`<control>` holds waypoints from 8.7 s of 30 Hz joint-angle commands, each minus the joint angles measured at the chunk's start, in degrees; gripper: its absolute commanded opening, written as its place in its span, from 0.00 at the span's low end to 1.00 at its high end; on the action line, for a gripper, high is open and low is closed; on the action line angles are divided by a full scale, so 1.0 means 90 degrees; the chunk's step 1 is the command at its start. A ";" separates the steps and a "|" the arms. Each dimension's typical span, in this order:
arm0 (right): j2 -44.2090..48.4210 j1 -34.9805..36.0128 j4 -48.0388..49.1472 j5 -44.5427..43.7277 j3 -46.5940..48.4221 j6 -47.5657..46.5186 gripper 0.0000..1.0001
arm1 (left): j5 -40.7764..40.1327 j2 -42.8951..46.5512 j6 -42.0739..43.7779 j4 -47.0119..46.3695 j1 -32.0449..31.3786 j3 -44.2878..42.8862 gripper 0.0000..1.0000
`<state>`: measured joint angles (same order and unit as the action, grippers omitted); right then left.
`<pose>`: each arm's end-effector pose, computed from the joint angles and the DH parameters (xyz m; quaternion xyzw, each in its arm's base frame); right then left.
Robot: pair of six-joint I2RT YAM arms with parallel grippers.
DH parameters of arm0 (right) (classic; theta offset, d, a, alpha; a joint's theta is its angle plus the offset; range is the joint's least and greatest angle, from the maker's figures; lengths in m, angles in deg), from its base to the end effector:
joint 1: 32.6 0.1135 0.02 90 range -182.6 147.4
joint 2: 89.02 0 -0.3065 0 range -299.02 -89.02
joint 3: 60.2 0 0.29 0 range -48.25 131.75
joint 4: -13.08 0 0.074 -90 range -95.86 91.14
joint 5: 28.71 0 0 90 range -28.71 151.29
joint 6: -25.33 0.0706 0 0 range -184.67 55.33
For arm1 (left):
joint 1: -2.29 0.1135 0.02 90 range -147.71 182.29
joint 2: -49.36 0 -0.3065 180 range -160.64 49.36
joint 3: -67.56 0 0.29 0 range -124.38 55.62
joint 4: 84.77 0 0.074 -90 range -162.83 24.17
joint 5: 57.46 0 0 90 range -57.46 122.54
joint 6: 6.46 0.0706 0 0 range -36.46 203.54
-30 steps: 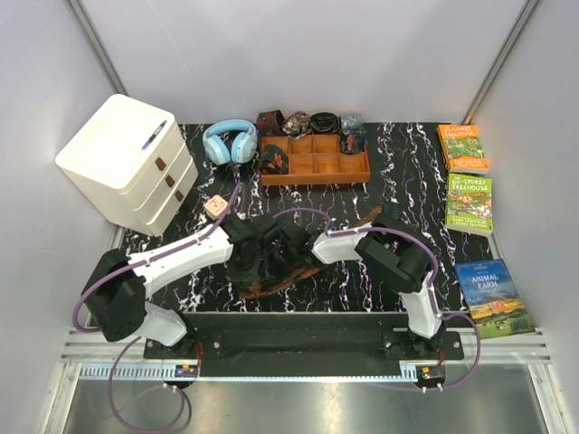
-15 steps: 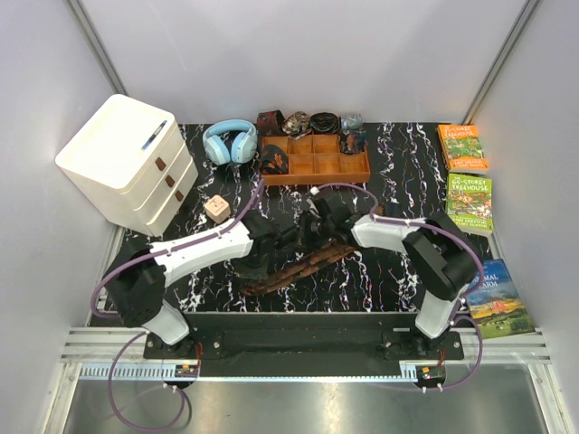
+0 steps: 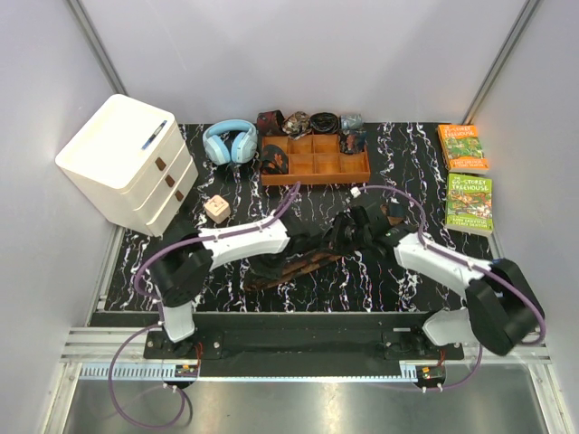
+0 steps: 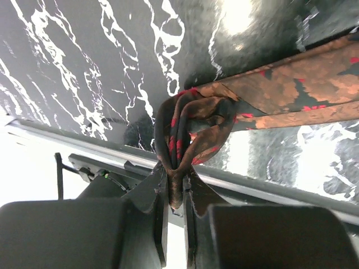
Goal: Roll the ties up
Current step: Roll the tie at the center of the board.
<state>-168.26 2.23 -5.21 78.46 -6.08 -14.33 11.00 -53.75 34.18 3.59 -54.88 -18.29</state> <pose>0.2574 0.2045 0.1943 0.0641 0.9078 0.3656 0.1951 0.2001 -0.2623 0.1915 0.0916 0.9693 0.2177 0.0685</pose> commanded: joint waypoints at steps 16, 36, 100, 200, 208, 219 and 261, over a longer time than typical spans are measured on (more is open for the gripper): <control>0.2066 -0.0032 -0.1316 -0.1126 -0.0379 -0.0233 0.20 | -0.0546 -0.1961 -0.0121 0.0874 -0.0367 -0.2109 0.13; 0.3150 -0.0032 -0.2019 -0.1702 -0.0155 -0.0291 0.26 | -0.0029 -0.1795 0.0416 0.0152 -0.0045 -0.2579 0.43; -0.2337 0.1306 -0.1754 0.0340 0.3526 -0.1453 0.16 | 0.2081 0.4561 0.0504 -0.4917 0.2123 0.3349 0.51; -0.5491 0.0515 -0.5114 0.0065 0.7843 -0.3094 0.15 | -0.0644 0.5196 -0.3323 -0.3226 -0.1178 0.3934 0.18; -0.6341 0.0973 -0.5739 -0.0267 0.8575 -0.3387 0.13 | -0.0575 0.3568 -0.3197 -0.4068 -0.1324 0.3633 0.00; -0.6313 0.1140 -0.5925 -0.0423 0.7991 -0.3582 0.12 | -0.1180 0.1897 -0.3323 -0.4341 -0.1441 0.2948 0.00; -0.6009 0.0340 -0.6316 -0.0110 0.7364 -0.3338 0.14 | -0.1552 0.1710 -0.3255 -0.3941 -0.1792 0.2665 0.05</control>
<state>-222.84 8.35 -61.23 85.04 56.65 -44.75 -5.13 -43.26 5.83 -36.34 -68.51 6.45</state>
